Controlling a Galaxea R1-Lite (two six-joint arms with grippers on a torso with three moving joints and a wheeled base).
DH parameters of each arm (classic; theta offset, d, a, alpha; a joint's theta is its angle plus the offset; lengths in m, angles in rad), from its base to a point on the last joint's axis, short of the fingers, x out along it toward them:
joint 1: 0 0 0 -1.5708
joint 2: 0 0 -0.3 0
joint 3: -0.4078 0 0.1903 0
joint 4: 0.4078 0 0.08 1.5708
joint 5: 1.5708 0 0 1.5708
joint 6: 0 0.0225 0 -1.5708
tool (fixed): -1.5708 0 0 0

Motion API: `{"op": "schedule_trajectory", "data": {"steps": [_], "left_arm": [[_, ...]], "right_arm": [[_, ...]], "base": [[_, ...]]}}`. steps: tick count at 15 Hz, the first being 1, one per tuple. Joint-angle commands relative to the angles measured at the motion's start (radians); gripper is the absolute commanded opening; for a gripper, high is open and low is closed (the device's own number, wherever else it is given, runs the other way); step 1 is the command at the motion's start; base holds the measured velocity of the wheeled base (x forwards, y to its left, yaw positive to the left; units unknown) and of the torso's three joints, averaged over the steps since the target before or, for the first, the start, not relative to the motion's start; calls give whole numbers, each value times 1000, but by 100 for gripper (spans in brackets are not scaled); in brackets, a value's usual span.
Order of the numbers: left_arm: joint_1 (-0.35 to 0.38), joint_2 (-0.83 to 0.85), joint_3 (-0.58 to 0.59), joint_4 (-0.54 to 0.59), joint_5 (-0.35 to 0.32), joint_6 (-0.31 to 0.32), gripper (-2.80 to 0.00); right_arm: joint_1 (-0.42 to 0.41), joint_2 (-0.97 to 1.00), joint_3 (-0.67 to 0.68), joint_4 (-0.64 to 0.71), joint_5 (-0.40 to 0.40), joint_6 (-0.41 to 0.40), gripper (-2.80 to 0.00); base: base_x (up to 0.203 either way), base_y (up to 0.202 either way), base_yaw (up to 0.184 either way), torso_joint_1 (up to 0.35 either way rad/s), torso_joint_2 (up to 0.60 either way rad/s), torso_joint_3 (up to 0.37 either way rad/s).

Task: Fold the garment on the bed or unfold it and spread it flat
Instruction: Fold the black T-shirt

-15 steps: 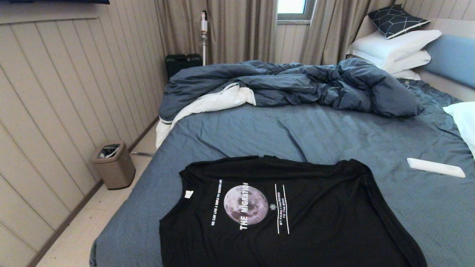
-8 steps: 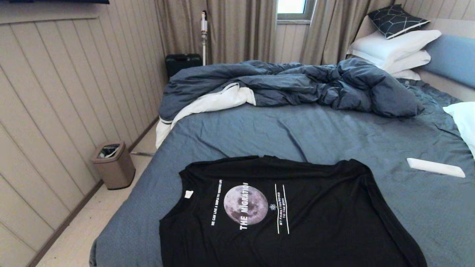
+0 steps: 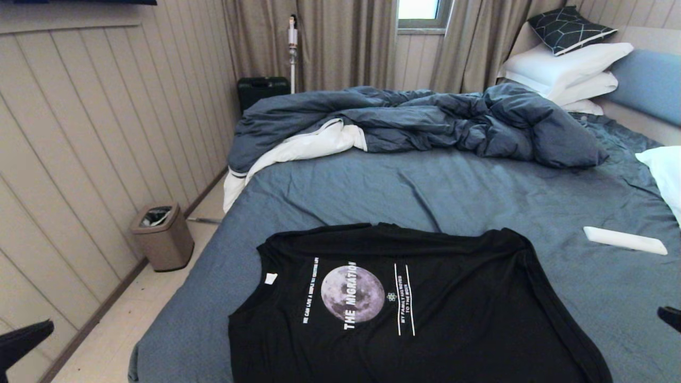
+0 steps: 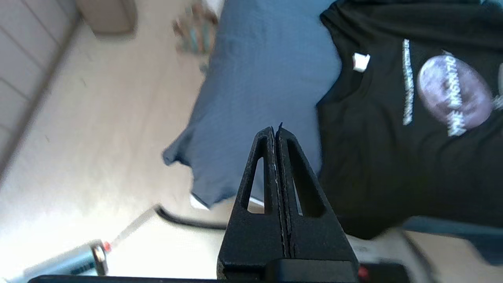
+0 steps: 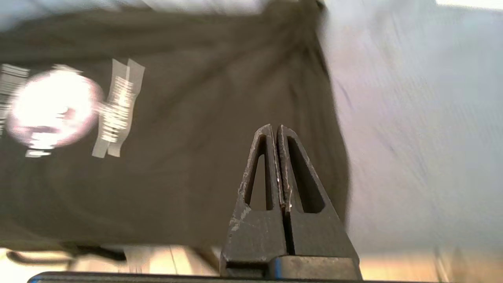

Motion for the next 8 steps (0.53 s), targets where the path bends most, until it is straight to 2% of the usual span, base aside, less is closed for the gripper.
{"op": "schedule_trajectory", "data": {"steps": [1,3,5,8], "left_arm": [[-37,251,-148,87,-1,-18,-280],[-156,397,-234,182,7,-37,-280],[-243,517,-266,214,30,-45,-280],[-298,657,-286,223,35,-50,-280]], "right_arm": [[-80,197,-84,107,3,-4,-280],[-163,284,-111,173,11,-46,-280],[-219,350,-115,193,66,-73,-280],[-303,447,-115,244,188,-140,-280]], "base": [[0,0,0,0,0,0],[0,0,0,0,0,0],[0,0,0,0,0,0],[0,0,0,0,0,0]]}}
